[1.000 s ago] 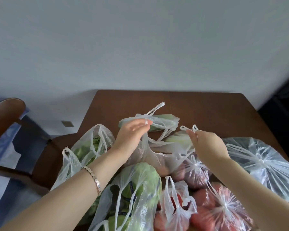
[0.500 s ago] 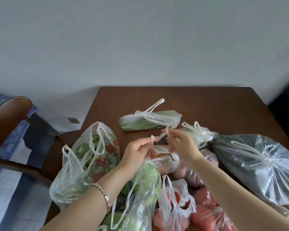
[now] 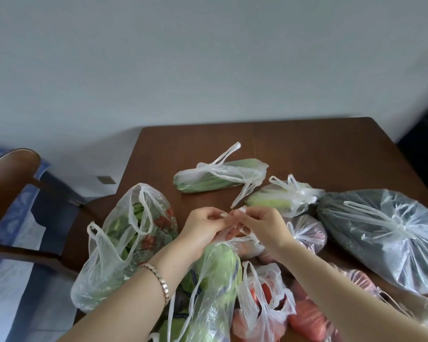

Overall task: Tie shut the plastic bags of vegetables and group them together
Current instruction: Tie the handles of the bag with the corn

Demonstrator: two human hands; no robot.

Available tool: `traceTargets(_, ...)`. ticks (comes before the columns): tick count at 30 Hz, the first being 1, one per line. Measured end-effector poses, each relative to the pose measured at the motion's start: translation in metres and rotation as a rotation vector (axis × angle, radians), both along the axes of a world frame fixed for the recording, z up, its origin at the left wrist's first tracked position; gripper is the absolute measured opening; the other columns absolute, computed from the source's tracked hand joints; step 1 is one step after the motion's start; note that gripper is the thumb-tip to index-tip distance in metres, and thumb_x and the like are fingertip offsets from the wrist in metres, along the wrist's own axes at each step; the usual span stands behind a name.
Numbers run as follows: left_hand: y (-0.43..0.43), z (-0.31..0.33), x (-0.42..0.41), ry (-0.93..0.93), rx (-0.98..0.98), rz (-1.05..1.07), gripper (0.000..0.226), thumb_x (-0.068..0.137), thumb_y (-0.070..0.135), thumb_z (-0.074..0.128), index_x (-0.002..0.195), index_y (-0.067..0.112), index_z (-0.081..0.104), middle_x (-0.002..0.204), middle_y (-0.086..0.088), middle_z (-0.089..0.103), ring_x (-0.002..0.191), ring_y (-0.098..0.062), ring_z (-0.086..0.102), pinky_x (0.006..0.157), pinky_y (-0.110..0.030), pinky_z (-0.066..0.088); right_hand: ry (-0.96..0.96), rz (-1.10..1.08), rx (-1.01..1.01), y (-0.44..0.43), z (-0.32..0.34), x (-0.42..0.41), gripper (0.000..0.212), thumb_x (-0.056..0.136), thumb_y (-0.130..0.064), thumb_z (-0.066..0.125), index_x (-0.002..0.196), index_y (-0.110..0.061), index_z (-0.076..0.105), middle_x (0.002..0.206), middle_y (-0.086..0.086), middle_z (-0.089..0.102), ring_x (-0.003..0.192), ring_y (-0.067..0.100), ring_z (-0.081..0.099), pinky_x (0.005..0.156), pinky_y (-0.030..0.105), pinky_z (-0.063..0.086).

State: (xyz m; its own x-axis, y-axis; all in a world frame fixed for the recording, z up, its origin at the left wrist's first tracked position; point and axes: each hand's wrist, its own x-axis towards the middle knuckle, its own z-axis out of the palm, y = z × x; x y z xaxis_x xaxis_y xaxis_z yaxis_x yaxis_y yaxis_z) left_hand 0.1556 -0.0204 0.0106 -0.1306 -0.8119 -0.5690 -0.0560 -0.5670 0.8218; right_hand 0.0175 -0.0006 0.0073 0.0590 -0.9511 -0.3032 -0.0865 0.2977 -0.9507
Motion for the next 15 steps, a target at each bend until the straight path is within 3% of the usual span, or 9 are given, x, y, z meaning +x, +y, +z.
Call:
traceTargets(3,-0.004,-0.003,0.002,-0.161,-0.143,-0.115,0.028,0.076,0.024,0.074,0.080,-0.001,0.063,0.074,-0.016,0.071,0.057,-0.012,0.066,0.059,-0.020,0.055,0.061,-0.129,0.012,-0.002,-0.008,0.000,0.025,0.089,-0.015,0.058,0.073,0.003,0.067,0.037,-0.009,0.053,0.035,-0.001,0.044,0.042,0.008,0.035)
traceTargets(5,-0.005,-0.002,0.002,-0.272,-0.288,-0.234,0.026,0.082,0.030,0.068,0.072,0.007,0.062,0.066,-0.006,0.063,0.056,-0.003,0.055,0.060,-0.013,0.044,0.056,-0.271,0.052,-0.005,-0.015,0.001,0.026,0.088,-0.017,0.060,0.067,-0.002,0.064,0.039,-0.007,0.050,0.038,0.006,0.045,0.044,0.015,0.037)
traceTargets(7,-0.003,-0.002,0.001,-0.320,-0.365,-0.330,0.024,0.085,0.029,0.063,0.069,0.012,0.056,0.065,0.003,0.056,0.057,0.000,0.050,0.065,-0.018,0.041,0.130,-0.308,0.070,-0.010,-0.020,0.003,0.025,0.084,-0.019,0.064,0.062,-0.008,0.061,0.043,-0.005,0.050,0.043,0.012,0.044,0.048,0.021,0.037)
traceTargets(9,0.000,-0.005,-0.001,-0.349,-0.425,-0.339,0.024,0.084,0.024,0.063,0.066,0.020,0.048,0.063,0.006,0.057,0.058,-0.003,0.056,0.071,-0.032,0.051,0.211,-0.246,0.080,-0.012,-0.021,0.006,0.008,0.079,-0.015,0.070,0.075,-0.014,0.064,0.056,-0.006,0.056,0.049,0.009,0.048,0.051,0.019,0.041)
traceTargets(11,0.001,-0.008,0.001,-0.378,-0.488,-0.274,0.026,0.084,0.020,0.063,0.065,0.022,0.044,0.064,0.001,0.060,0.062,-0.013,0.060,0.073,-0.042,0.054,0.298,-0.119,0.032,-0.011,-0.019,0.008,0.011,0.079,-0.011,0.068,0.089,-0.016,0.066,0.067,-0.007,0.059,0.055,0.005,0.051,0.052,0.011,0.042)
traceTargets(13,0.000,-0.009,0.004,-0.393,-0.531,-0.183,0.026,0.085,0.015,0.063,0.067,0.017,0.044,0.067,-0.006,0.058,0.060,-0.015,0.057,0.066,-0.035,0.053,0.313,0.012,-0.017,-0.008,-0.015,0.009,0.016,0.084,-0.008,0.059,0.093,-0.016,0.070,0.067,-0.010,0.061,0.052,0.002,0.050,0.048,0.007,0.038)
traceTargets(15,-0.004,-0.007,0.008,-0.371,-0.521,-0.110,0.025,0.085,0.012,0.063,0.068,0.013,0.045,0.069,-0.008,0.060,0.055,-0.012,0.058,0.057,-0.023,0.048,0.183,0.064,-0.021,-0.004,-0.013,0.007,0.023,0.084,-0.002,0.057,0.098,-0.017,0.068,0.077,-0.007,0.069,0.063,-0.001,0.060,0.062,0.010,0.046)
